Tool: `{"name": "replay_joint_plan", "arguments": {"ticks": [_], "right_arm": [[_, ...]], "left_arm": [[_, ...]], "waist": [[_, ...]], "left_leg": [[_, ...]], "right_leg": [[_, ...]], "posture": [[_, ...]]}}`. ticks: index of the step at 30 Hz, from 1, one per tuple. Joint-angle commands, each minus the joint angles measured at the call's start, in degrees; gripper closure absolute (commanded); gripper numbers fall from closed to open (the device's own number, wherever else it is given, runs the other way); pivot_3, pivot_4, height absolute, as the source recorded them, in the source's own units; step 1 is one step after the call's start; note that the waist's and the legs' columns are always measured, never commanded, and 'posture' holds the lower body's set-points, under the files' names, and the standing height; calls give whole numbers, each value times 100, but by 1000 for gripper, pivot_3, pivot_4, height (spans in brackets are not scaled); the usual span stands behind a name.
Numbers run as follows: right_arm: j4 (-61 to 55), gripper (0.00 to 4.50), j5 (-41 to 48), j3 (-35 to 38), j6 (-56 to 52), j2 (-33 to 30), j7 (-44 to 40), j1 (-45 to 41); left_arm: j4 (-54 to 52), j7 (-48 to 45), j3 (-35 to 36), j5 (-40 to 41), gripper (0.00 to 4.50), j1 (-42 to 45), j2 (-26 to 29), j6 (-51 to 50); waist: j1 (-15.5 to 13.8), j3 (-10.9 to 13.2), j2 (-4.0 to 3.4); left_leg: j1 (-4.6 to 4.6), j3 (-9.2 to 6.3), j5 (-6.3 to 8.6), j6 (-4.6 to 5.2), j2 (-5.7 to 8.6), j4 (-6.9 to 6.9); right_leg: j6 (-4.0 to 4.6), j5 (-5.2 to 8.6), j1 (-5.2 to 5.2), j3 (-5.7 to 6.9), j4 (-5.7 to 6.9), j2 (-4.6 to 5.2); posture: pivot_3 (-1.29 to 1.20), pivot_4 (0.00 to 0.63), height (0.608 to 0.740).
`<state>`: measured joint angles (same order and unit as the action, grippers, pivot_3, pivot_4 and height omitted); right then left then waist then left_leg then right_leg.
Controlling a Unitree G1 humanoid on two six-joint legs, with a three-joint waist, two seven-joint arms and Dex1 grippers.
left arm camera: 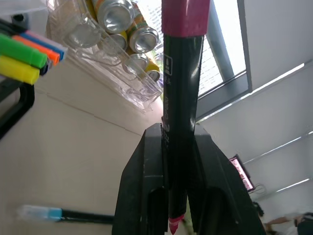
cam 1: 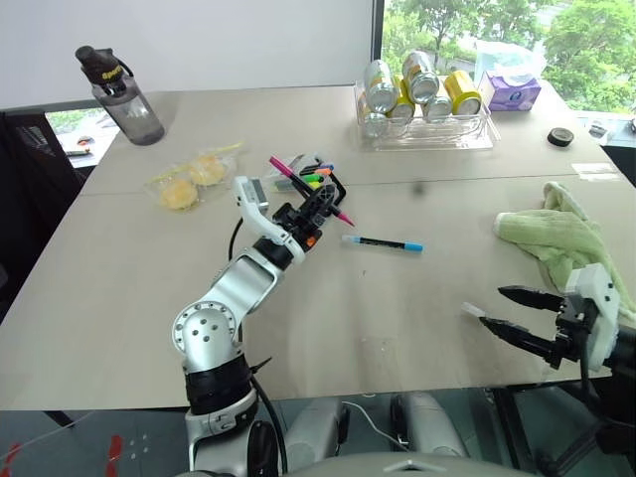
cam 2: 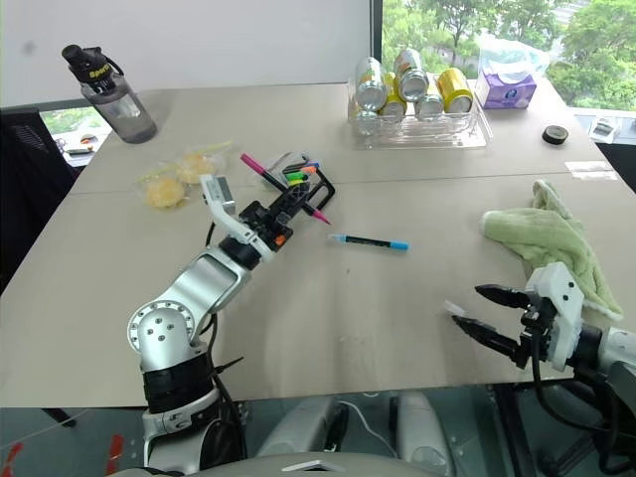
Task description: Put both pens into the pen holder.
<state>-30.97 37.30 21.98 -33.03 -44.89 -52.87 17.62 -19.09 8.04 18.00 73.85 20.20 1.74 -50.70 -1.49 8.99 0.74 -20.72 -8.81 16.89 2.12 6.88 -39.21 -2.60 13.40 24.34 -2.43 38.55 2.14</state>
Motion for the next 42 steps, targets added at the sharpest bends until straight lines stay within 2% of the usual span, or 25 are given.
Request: {"name": "replay_joint_plan", "arguments": {"ticks": [1, 6, 13, 16, 20, 21, 22, 26, 31, 35, 42], "right_arm": [[-41, 877, -239, -268, 255, 128, 196, -178], [571, 877, -894, -855, 760, 289, 275, -492], [1383, 877, -1329, -1272, 1269, 368, 82, -591], [1537, 1783, -1507, -1374, 1472, 324, 5, -549], [1699, 3616, -1907, -1503, 1871, 117, -118, -375], [1750, 4251, -1957, -1506, 1955, 109, -110, -368], [1795, 4478, -2011, -1508, 2042, 94, -111, -359], [1833, 4478, -2160, -1466, 2374, 99, -38, -481], [1041, 4478, -1485, -1401, 1780, 614, 498, -1627], [411, 4478, -1415, -2005, 1189, 928, 787, -2627], [95, 4478, -1408, -2549, 565, 1280, 1096, -3419]], "left_arm": [[-59, 308, -1, 439, 4500, 38, -64, 169], [-145, 527, -160, 608, 4500, -33, -108, 310], [-178, 655, -233, 738, 4500, -62, 18, 507], [-172, 690, -206, 814, 4500, -75, 127, 570], [-118, 788, -190, 969, 4500, -78, 172, 690], [-92, 812, -192, 1024, 4500, -67, 163, 718], [-80, 830, -205, 1066, 4500, -61, 165, 740], [25, 910, -267, 1301, 4500, 2, 131, 810], [89, 1034, -356, 1782, 4500, 113, 35, 929], [35, 1052, -495, 2140, 4500, 135, -42, 990], [-103, 1060, -719, 2420, 4500, 67, -10, 1107]], "waist": [[1, 3, 3], [-18, 3, 9], [-102, 2, 8], [-104, 2, 8], [-105, 1, 8], [-105, 1, 8], [-105, 1, 8], [-109, 1, 9], [-69, 7, 8], [-86, 7, 7], [-116, 7, 8]], "left_leg": [[14, 3, 6, -8, -9, 0], [16, 7, 11, -25, -13, 1], [1, 5, -2, -1, -14, 13], [2, 7, 1, 3, -14, 15], [3, 5, 1, 3, -14, 16], [3, 5, 1, 3, -14, 16], [3, 4, 1, 3, -14, 16], [3, 5, 1, 3, -14, 16], [6, 19, 1, 2, -18, 15], [5, 21, 1, 2, -28, 16], [-16, 23, 8, 14, -25, 19]], "right_leg": [[0, -1, -16, 12, -9, 0], [17, -20, -19, 16, -20, -2], [24, -25, -12, 15, -53, -3], [24, -25, -12, 13, -58, -2], [24, -25, -13, 15, -58, -3], [24, -25, -14, 15, -58, -3], [23, -25, -14, 16, -59, -3], [23, -25, -15, 15, -59, -2], [22, -27, -12, 7, -56, -4], [23, -31, -11, 14, -58, -9], [26, -33, 6, 13, -69, -5]], "posture": [[0, 150, 740], [0, 150, 740], [0, 150, 740], [0, 150, 740], [0, 150, 740], [0, 150, 740], [0, 150, 740], [0, 150, 740], [0, 150, 740], [0, 150, 740], [0, 150, 740]]}}
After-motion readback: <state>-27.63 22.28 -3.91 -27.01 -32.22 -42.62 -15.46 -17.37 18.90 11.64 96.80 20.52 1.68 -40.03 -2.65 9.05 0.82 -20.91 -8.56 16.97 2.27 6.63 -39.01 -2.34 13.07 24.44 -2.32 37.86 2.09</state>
